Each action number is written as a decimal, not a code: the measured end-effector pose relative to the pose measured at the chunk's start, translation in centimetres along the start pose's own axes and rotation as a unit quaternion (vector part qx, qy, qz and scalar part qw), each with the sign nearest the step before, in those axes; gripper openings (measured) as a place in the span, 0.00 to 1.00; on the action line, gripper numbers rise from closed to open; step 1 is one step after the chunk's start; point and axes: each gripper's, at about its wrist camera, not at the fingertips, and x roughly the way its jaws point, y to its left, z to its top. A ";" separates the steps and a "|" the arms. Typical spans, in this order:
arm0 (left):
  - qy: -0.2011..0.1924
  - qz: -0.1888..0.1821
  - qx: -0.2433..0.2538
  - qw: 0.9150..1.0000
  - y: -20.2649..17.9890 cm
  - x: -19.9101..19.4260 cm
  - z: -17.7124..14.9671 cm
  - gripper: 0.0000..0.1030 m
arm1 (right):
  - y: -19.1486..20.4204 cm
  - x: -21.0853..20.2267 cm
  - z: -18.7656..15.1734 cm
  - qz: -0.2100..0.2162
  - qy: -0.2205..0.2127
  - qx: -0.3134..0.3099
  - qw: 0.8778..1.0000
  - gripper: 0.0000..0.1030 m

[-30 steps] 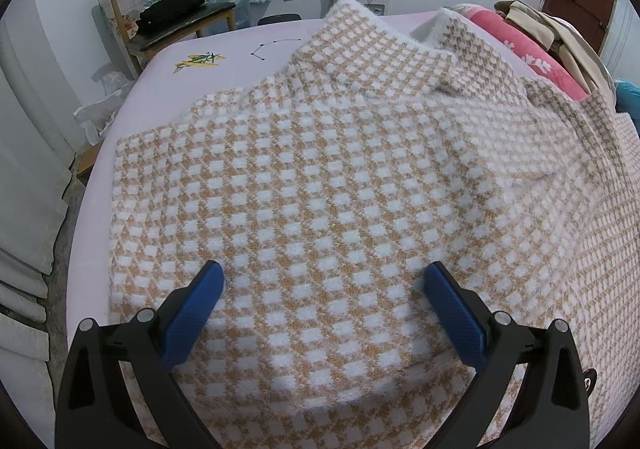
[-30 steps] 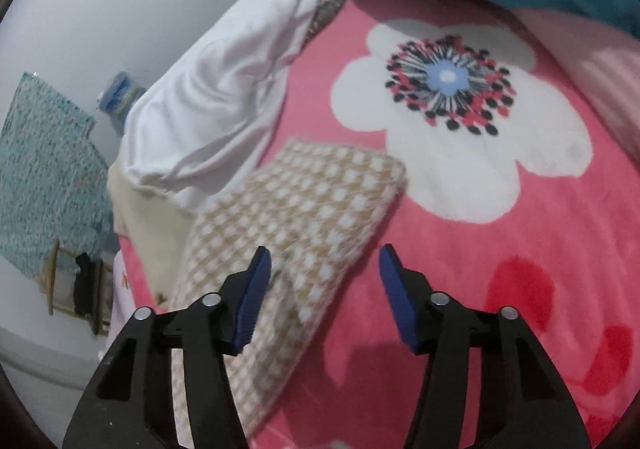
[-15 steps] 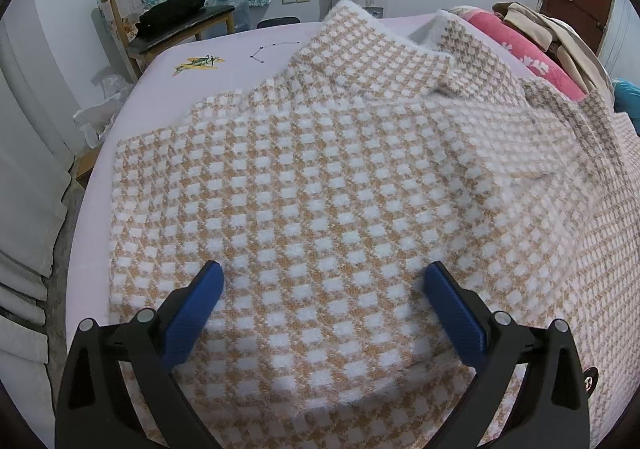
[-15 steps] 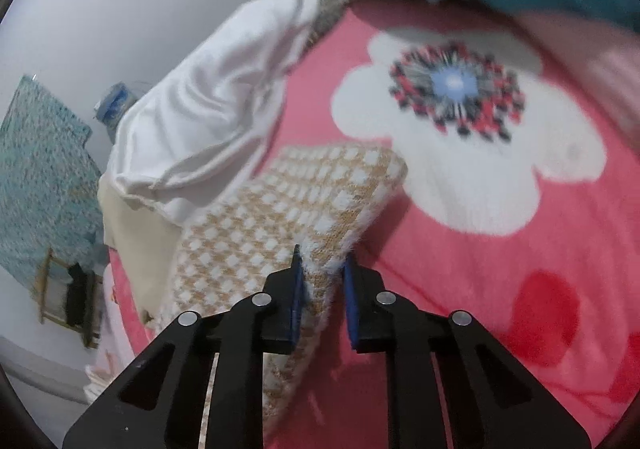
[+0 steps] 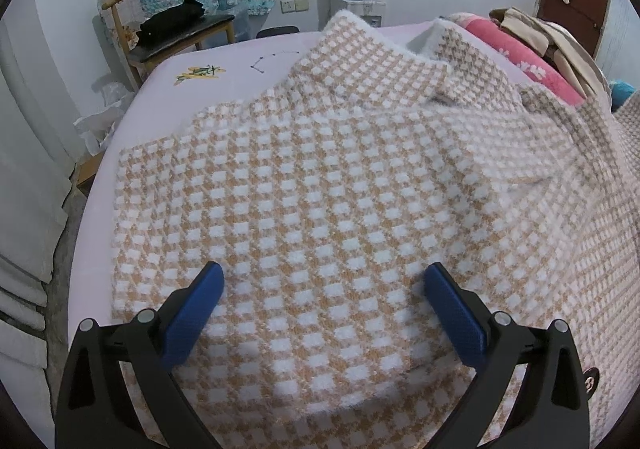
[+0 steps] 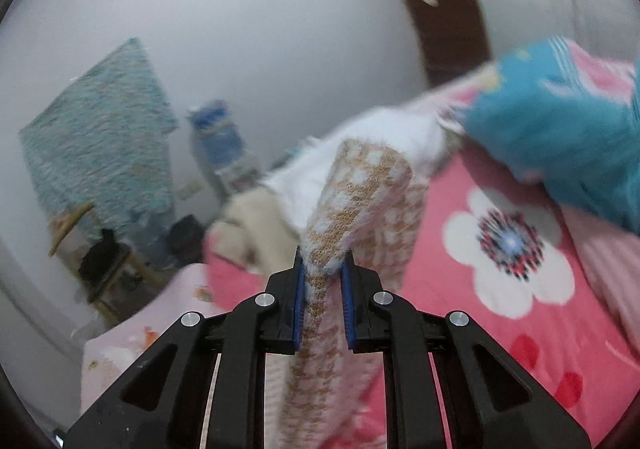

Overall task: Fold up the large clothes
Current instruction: 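Lift the held sleeve with the right tool and carry it over the coat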

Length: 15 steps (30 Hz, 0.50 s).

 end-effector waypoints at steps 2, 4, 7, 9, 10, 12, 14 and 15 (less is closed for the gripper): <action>-0.003 -0.001 -0.005 1.000 0.3 -0.6 -0.1 0.96 | 3.0 -0.6 0.7 0.018 -0.010 -0.023 1.000 0.13; -0.003 -0.002 -0.007 1.000 0.8 -1.2 -0.3 0.96 | 6.5 -2.2 1.0 0.044 -0.020 -0.049 0.998 0.13; 0.004 0.005 -0.011 1.000 1.5 -1.9 -0.8 0.96 | 11.6 -4.0 0.9 0.080 -0.029 -0.086 0.993 0.13; 0.009 0.002 -0.018 1.000 2.1 -2.3 -0.9 0.96 | 15.3 -4.9 0.4 0.110 -0.026 -0.106 0.988 0.13; 0.010 -0.002 -0.024 1.000 2.7 -2.9 -1.4 0.96 | 16.9 -5.1 0.1 0.122 -0.024 -0.115 0.986 0.13; 0.003 -0.004 -0.024 1.000 3.3 -4.0 -1.9 0.96 | 20.1 -5.3 -0.8 0.143 -0.017 -0.135 0.980 0.13; -0.005 -0.006 -0.022 1.000 3.9 -5.3 -2.5 0.96 | 23.0 -5.2 -2.0 0.161 -0.009 -0.155 0.975 0.13; -0.008 -0.008 -0.021 1.000 4.2 -5.8 -2.7 0.96 | 24.6 -5.2 -2.8 0.173 -0.004 -0.164 0.971 0.13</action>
